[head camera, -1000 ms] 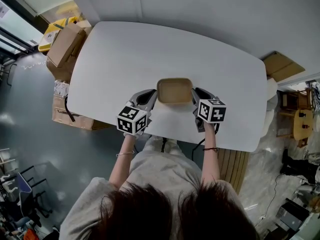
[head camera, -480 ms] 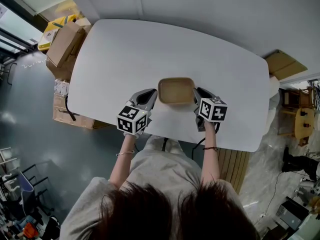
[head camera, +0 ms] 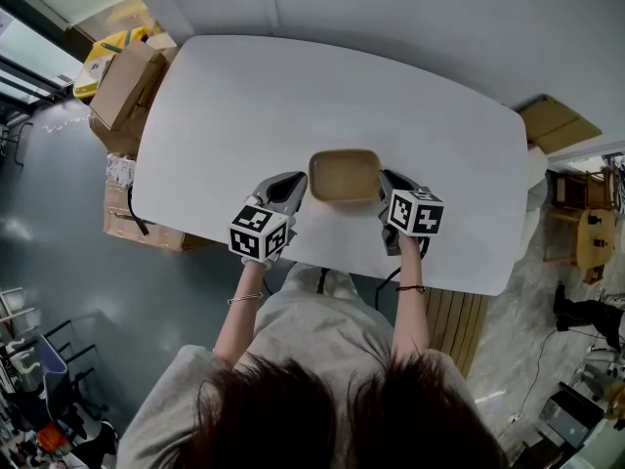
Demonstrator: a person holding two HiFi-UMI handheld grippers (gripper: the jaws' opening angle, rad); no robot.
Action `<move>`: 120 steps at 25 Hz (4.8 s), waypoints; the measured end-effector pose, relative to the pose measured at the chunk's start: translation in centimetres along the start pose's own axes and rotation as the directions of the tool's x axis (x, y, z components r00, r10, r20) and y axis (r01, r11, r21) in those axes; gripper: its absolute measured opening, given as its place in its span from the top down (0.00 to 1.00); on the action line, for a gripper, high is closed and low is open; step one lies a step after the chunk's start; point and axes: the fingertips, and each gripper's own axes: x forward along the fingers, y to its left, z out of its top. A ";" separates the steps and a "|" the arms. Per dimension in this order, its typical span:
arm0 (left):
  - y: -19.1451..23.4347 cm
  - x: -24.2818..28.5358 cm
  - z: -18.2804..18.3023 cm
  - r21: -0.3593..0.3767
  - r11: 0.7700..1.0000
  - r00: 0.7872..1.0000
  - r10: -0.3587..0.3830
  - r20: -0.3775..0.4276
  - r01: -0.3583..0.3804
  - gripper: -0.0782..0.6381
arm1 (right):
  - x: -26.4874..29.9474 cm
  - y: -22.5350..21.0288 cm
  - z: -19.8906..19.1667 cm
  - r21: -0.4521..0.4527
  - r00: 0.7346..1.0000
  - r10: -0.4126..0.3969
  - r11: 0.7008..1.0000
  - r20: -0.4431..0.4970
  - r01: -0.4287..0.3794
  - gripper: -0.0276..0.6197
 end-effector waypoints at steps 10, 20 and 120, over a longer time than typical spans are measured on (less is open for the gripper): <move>-0.3 -0.1 0.3 0.005 1.000 1.000 0.003 0.009 -0.003 0.90 | -0.2 0.0 0.2 -0.036 1.000 -0.018 0.999 0.003 0.018 0.90; -0.4 -0.6 0.3 0.008 1.000 1.000 0.010 0.010 -0.010 0.90 | -0.4 0.2 0.3 -0.021 1.000 -0.028 0.999 0.011 0.028 0.91; -10.3 -13.6 9.5 0.135 0.967 0.894 0.141 0.425 -0.217 0.90 | -17.8 7.1 8.8 -0.284 0.871 0.331 0.930 0.362 -0.235 0.91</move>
